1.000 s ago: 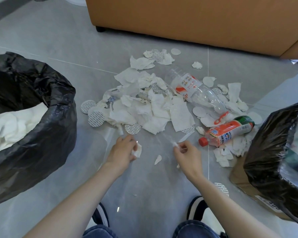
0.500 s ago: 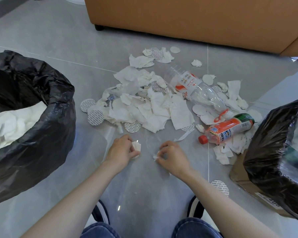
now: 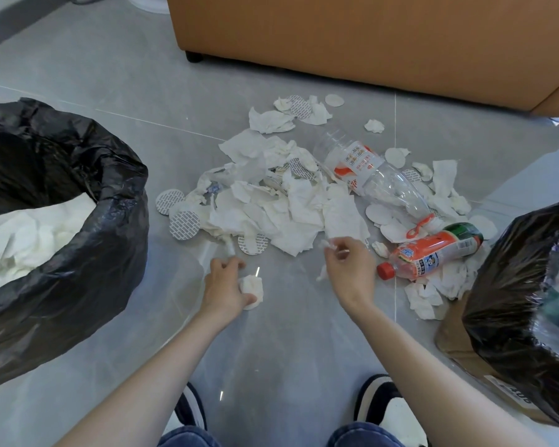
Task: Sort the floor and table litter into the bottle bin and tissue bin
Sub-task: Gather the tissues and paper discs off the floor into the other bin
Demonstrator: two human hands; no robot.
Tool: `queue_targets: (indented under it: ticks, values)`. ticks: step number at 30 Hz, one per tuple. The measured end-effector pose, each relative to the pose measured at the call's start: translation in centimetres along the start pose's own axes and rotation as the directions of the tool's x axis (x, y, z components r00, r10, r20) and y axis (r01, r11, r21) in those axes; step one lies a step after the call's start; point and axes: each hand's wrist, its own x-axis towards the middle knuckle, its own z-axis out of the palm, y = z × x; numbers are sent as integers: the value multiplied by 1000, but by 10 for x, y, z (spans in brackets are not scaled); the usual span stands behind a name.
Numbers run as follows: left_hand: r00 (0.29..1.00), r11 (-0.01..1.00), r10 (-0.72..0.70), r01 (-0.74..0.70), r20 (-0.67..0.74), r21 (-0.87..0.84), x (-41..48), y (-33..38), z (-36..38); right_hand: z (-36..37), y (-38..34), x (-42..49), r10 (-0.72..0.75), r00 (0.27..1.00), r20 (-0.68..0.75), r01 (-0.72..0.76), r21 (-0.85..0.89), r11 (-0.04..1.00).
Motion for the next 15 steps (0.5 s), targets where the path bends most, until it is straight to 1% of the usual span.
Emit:
queue_targets:
  ticks: [1,2,4,5,7,9,10,11,13,15]
  values:
    - [1000,1000,-17,17,7,-4,0,-1,-1,1,-7,7,-36,999,18,36,14,999]
    - [1000,1000,-26,26,11,12,1,-2,-1,5,-13,13,-76,995,68,76,1,997]
    - [999,998,-40,39,14,38,2,-4,-1,17,-20,24,-133,965,225,157,-93,983]
    - [999,998,-49,48,16,43,2,-4,-1,24,-22,27,-141,937,321,200,-158,967]
    - [998,995,-62,61,15,83,2,-6,-2,36,-22,31,-110,861,497,283,-287,915]
    - [997,988,-73,70,16,141,3,-8,-3,45,-18,31,-72,801,595,351,-368,861]
    - [996,986,-82,79,15,148,3,-10,-4,48,-15,30,-72,791,607,367,-378,850]
    - [996,988,-90,87,17,131,3,-13,-5,51,-12,29,-90,797,598,377,-375,847]
    - [998,996,-65,65,-1,54,4,-16,-8,50,-6,26,-148,827,542,405,-394,825]
    - [996,998,-17,13,-82,-54,4,-15,-13,45,-1,23,-173,840,514,427,-430,795]
